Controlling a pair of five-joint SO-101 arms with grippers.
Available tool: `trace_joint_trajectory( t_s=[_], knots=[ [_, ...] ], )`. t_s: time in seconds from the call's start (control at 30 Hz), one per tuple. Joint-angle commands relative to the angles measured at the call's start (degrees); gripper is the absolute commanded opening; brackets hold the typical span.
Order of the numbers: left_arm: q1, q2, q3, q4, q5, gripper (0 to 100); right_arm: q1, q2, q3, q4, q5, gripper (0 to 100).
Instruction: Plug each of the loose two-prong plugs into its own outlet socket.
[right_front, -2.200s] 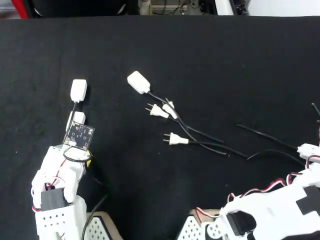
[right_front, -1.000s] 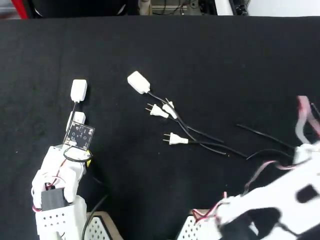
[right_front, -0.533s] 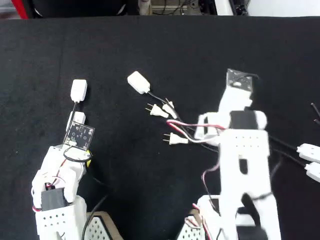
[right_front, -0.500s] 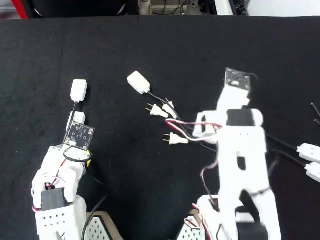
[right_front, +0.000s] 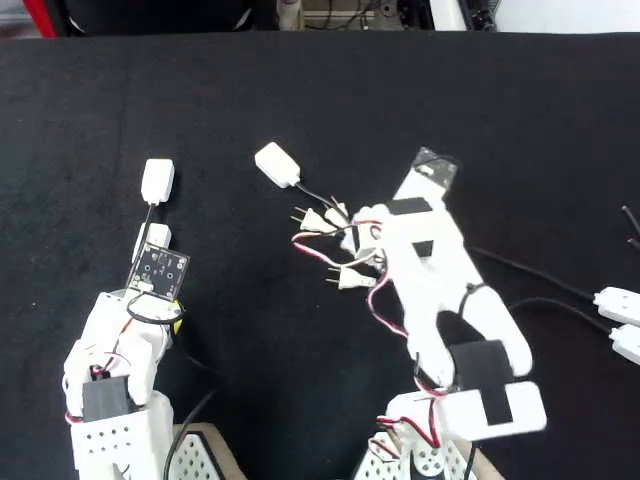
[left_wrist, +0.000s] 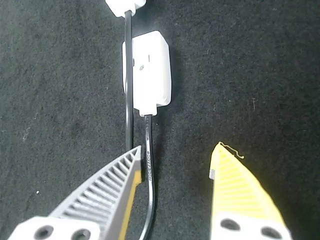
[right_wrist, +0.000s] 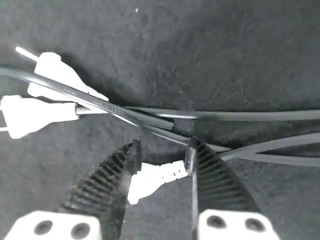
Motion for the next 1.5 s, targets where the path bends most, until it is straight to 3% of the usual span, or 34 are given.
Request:
trace_joint_trajectory(
  t_s=[0.0,0.5,0.6,0.87,1.0,1.2,1.37,1.47],
  knots=[
    [-0.31,-0.53,1.10,0.26,-0.44,23,-0.44,0.48,-0.22,-0.88,-1.23,14.2],
    [-0.31,-0.53,1.10,0.26,-0.44,23,-4.13,7.69,-0.57,7.91,2.73,13.4],
    [-0.22,-0.53,1.10,0.18,-0.44,23,-6.24,7.96,-0.66,10.46,6.42,7.0],
    [-0.22,-0.53,1.10,-0.09,-0.44,23,3.87,-0.31,-12.26,22.15,12.75,4.7],
    [-0.22,-0.53,1.10,-0.09,-0.44,23,2.20,-4.18,-14.99,29.27,12.48,4.7],
    [-0.22,-0.53,1.10,-0.09,-0.44,23,-1.67,1.19,-8.04,25.32,10.29,5.0],
    [-0.22,-0.53,1.10,-0.09,-0.35,23,1.14,9.10,-6.99,23.56,10.29,17.5],
    [-0.22,-0.53,1.10,-0.09,-0.35,23,1.14,11.38,-6.99,23.12,10.29,17.5]
  ],
)
